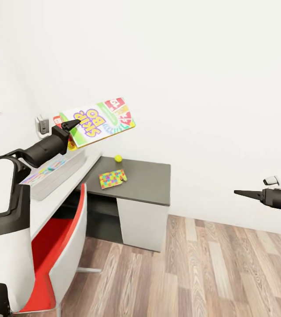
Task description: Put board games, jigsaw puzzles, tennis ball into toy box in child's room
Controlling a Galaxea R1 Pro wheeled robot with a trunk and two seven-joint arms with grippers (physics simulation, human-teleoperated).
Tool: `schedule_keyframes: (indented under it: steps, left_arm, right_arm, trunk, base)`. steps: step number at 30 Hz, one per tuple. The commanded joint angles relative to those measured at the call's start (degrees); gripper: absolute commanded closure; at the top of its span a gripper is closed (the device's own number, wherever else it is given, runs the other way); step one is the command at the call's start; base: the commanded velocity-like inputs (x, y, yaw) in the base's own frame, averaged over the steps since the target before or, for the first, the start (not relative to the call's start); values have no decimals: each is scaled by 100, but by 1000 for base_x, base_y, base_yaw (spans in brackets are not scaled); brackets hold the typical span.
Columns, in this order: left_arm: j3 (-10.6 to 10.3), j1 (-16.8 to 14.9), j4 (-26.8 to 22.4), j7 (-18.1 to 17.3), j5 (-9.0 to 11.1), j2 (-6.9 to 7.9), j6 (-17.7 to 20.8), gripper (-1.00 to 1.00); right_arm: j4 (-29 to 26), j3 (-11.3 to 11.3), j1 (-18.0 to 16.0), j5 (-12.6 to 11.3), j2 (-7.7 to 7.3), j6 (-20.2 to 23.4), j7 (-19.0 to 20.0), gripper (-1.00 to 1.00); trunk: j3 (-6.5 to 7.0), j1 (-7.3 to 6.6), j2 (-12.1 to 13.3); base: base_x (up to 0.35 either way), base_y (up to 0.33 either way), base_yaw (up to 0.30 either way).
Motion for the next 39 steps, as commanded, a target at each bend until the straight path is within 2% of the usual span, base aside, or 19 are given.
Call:
schedule_keyframes:
  steps: [1, 5, 7, 9, 10, 13, 17, 19, 26, 34, 39]
  left_arm:
    - [15, -3, -7, 59, 80, 17, 14, 100]
    - [198, 112, -4, 59, 86, 208, 7, 100]
    - [340, 211, -1, 58, 115, 359, -8, 100]
    - [513, 340, 15, 58, 226, 520, -25, 100]
    - [694, 498, 30, 67, 407, 666, -41, 100]
    - [945, 750, 57, 75, 641, 835, -61, 100]
    - [1214, 986, 104, 80, 800, 1036, -74, 100]
    - [1331, 1109, 146, 82, 858, 1119, -79, 100]
    - [1434, 1306, 183, 83, 903, 1187, -197, 100]
    - [1459, 1423, 192, 83, 929, 1188, -276, 100]
    - [1459, 1455, 192, 83, 934, 1169, -283, 100]
  right_arm:
    - [2, -2, -4, -5, -2, 28, 12, -100]
    - [-15, -4, 6, -6, 3, 28, 14, -100]
    - [-22, -2, 40, -9, 15, 28, 17, -100]
    - [-31, 1, 76, -10, 32, 28, 15, -100]
    - [-57, 8, 106, -8, 68, 28, 14, -100]
    - [-146, 13, 155, -3, 197, 28, 13, -100]
    - [-258, 15, 194, 96, 437, 33, 13, -100]
    - [-346, 13, 213, 274, 555, 55, 13, -100]
    - [-472, 13, 229, 556, 658, 192, 12, -100]
    - [-505, 31, 233, 633, 709, 192, 12, -100]
    - [-507, 157, 233, 663, 713, 192, 12, -100]
  trunk:
    - [4, 3, -4]
    - [39, 3, -4]
    - [52, 3, -4]
    - [60, 3, -4]
    - [62, 3, -4]
    - [67, 3, -4]
    - [69, 3, -4]
    - [70, 3, -4]
    - [74, 3, -4]
    - [99, 3, -4]
    - [120, 3, -4]
  base:
    - [268, -211, 0]
    - [268, -210, 0]
    - [268, -208, 0]
    - [269, -204, 0]
    - [274, -186, 0]
    - [269, -140, 18]
    - [163, -67, 132]
    - [74, -30, 210]
    - [26, -11, 254]
    - [5, -2, 252]
    - [1, 0, 192]
